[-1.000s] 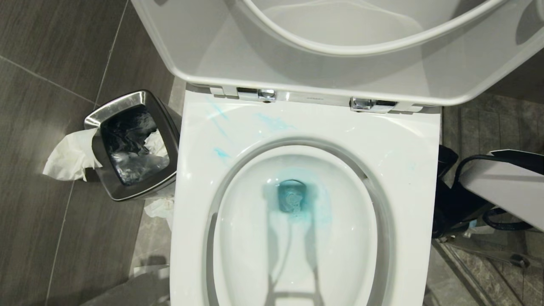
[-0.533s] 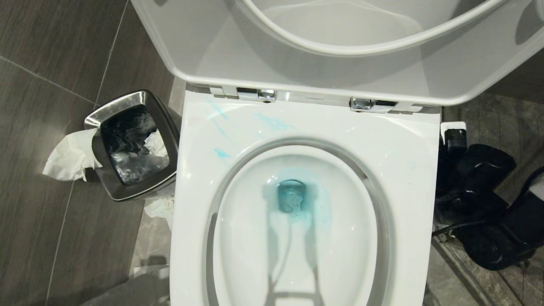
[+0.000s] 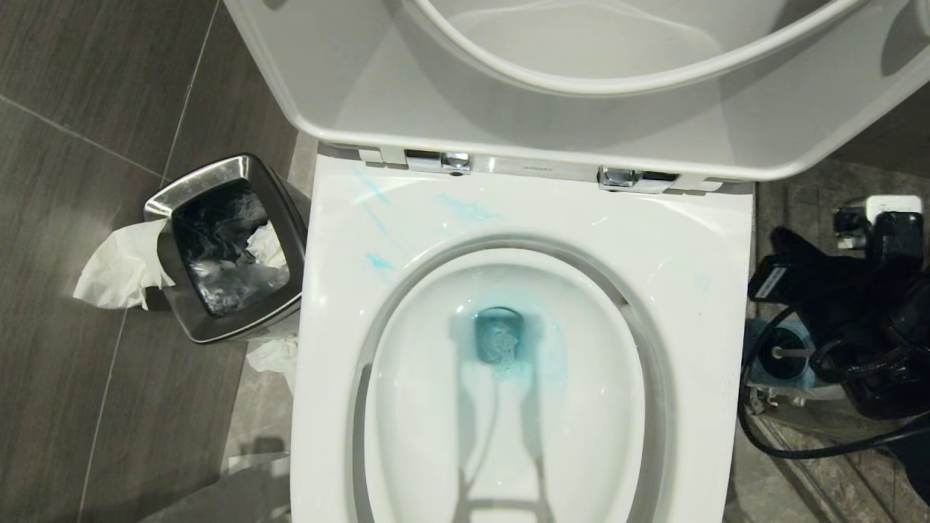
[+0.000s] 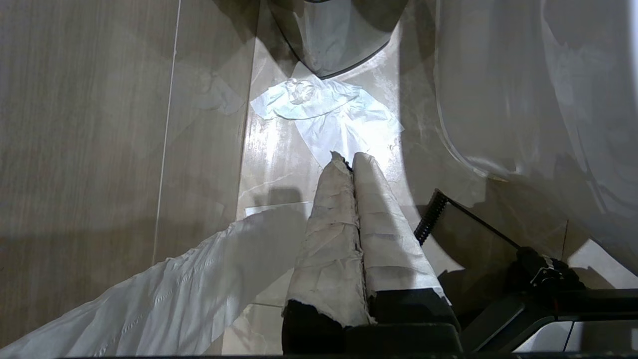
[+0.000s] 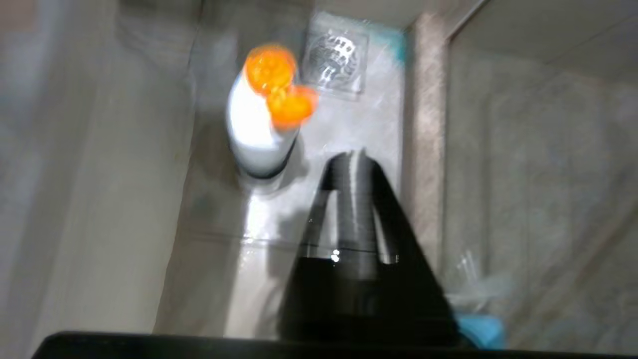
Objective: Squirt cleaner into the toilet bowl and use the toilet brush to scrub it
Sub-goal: Scrub the toilet bowl
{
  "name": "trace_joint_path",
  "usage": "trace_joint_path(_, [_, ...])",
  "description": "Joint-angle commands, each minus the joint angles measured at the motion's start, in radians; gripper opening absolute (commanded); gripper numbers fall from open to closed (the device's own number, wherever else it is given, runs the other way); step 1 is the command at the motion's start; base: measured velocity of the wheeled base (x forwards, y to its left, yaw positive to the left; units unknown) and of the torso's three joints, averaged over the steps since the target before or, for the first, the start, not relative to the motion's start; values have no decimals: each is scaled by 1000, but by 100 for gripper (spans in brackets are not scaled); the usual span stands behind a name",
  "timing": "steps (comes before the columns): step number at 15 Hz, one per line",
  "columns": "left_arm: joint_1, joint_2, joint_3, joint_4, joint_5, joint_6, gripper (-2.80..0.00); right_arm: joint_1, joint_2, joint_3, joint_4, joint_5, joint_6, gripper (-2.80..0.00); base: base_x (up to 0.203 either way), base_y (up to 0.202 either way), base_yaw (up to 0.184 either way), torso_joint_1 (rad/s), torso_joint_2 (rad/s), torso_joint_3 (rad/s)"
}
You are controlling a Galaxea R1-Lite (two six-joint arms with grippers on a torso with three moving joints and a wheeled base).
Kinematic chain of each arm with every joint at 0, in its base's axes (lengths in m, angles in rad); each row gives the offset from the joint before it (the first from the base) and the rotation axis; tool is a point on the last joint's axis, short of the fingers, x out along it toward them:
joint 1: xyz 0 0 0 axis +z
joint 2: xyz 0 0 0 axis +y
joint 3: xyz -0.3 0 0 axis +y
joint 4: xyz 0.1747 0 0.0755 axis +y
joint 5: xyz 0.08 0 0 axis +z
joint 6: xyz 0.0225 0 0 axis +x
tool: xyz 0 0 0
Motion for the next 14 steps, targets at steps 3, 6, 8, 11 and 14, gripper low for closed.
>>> trace_joint_path(3, [1,2,0,0,0,0,-280,-5,-127,156,-15,2,-67,-280,0,0,0,0,0,0])
trace_joint_path(6, [-1,2,0,0,0,0,-280,-18,-259,213,23,40,-77,-280,0,0,0,0,0,0])
trace_joint_path(8, [1,2,0,0,0,0,-280,-23,-366,171,208,44,-74,-280,0,0,0,0,0,0])
trace_joint_path(11, [-1,2,0,0,0,0,-280,-31,-517,-10,618,46,-68,-280,0,0,0,0,0,0])
trace_joint_path(14, [1,2,0,0,0,0,-280,-78,-662,-198,1099,83,-20,-280,0,0,0,0,0,0])
